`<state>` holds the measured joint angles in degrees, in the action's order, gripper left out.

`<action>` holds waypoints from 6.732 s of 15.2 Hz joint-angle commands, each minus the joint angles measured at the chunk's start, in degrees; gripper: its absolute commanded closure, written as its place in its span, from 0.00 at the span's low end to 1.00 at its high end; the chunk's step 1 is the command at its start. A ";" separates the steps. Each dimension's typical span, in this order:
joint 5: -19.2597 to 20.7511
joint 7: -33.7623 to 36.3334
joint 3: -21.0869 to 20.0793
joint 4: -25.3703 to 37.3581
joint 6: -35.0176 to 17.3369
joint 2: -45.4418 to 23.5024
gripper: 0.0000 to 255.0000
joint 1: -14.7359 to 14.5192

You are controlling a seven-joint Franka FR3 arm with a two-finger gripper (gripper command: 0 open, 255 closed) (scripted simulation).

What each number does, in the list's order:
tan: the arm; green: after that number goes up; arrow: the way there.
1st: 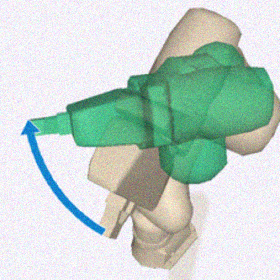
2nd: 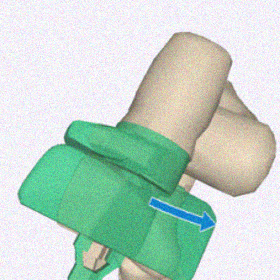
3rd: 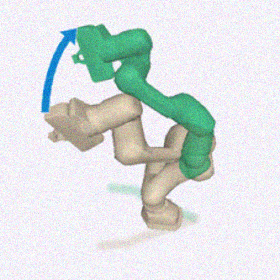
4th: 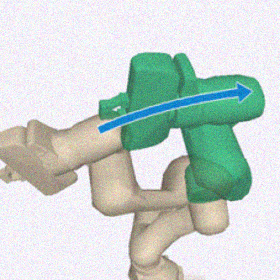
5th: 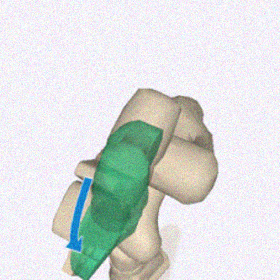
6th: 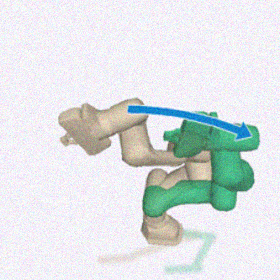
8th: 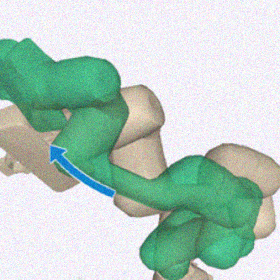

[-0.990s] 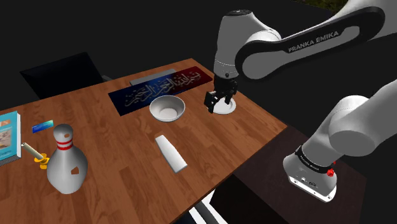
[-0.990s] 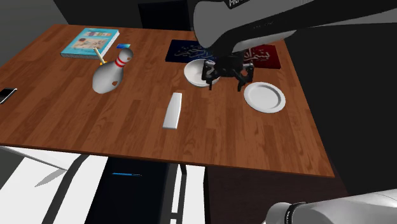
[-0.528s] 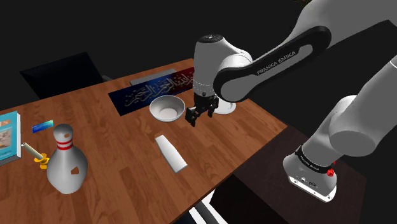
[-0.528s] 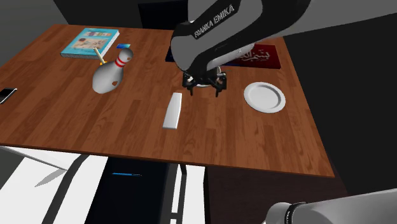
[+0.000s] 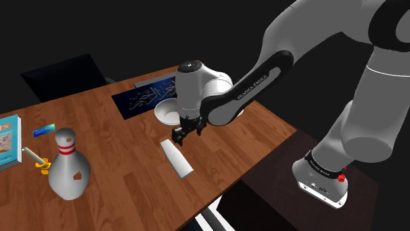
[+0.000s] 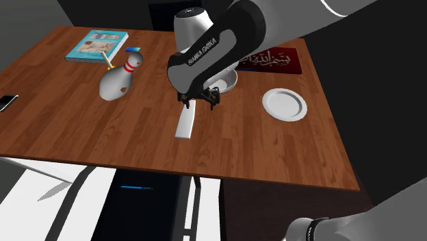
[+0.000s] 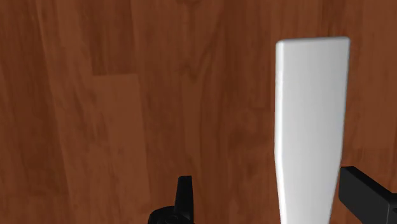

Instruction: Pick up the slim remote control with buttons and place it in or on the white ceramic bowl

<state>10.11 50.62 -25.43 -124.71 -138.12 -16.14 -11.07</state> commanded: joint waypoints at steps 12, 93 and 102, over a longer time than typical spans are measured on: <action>9.14 8.99 5.07 14.67 -3.73 -19.64 0.00 -8.65; 4.93 -14.82 7.83 42.35 14.19 -28.36 1.00 4.32; 4.93 -14.85 7.83 42.35 14.19 -28.35 0.00 4.36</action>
<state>15.04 35.77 -17.60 -82.36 -123.93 -44.48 -6.71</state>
